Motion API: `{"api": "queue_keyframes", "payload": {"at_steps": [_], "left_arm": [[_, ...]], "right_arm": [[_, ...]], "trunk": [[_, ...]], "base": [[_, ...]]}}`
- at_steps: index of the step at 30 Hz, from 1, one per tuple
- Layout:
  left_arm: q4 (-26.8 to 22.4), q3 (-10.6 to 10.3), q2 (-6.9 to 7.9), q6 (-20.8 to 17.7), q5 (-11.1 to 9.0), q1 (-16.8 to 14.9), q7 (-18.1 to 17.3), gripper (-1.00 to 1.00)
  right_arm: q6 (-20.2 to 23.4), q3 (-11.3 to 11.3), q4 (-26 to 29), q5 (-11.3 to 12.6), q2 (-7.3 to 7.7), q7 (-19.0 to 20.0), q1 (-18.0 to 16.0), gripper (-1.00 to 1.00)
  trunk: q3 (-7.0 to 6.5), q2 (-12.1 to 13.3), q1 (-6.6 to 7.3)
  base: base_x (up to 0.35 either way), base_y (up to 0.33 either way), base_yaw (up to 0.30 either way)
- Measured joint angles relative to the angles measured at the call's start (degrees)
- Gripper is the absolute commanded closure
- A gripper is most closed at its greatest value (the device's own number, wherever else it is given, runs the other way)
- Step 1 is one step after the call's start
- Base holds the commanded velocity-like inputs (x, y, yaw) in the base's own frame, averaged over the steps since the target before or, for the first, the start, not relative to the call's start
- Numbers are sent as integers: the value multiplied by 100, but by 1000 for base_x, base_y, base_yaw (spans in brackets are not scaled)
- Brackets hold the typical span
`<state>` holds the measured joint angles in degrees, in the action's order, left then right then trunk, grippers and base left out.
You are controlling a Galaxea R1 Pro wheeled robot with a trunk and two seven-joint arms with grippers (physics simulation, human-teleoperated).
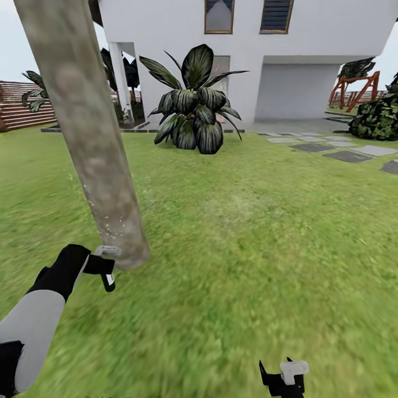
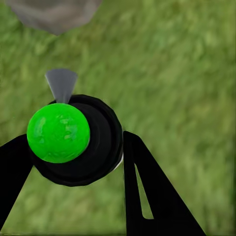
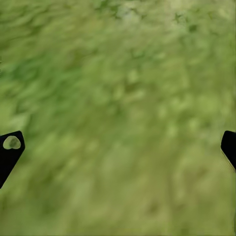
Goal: In the garden, pick up the pesticide atomizer on the floor and spray pesticide onto both trees until each tree trunk is fully covered.
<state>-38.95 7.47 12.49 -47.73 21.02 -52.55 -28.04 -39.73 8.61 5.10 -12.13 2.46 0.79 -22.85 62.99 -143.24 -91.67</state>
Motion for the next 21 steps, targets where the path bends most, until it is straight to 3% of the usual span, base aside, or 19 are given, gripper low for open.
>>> {"api": "queue_keyframes", "payload": {"at_steps": [8, 21], "left_arm": [[19, 1, 8, 5, 0, 0, 0, 100], [36, 9, -17, 8, 0, 0, 123, 100]], "right_arm": [[0, -2, 0, 1, 0, 0, 0, -100], [0, 0, 0, 4, 0, 0, 0, -100]], "trunk": [[0, 0, 0], [0, 0, 0]], "base": [[147, -266, 258], [23, -271, 11]]}}
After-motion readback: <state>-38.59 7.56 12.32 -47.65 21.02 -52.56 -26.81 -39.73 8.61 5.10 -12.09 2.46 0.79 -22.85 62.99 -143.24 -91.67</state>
